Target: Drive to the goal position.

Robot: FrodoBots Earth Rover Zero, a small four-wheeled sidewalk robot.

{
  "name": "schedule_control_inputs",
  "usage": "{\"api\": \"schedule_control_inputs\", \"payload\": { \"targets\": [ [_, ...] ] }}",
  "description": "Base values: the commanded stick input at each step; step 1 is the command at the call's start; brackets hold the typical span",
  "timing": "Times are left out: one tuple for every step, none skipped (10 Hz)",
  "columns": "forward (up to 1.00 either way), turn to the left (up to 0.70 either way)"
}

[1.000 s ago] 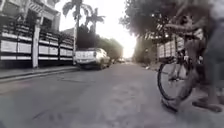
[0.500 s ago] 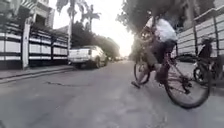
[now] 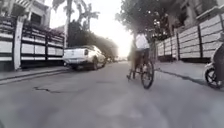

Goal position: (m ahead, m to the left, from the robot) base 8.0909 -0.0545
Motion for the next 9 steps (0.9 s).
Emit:
{"api": "schedule_control_inputs", "payload": {
  "targets": [
    [1.0,-0.38],
    [1.0,-0.38],
    [1.0,-0.38],
    [1.0,-0.38],
    [1.0,-0.38],
    [1.0,-0.38],
    [1.0,-0.38],
    [1.0,-0.38],
    [1.0,-0.38]
  ]
}}
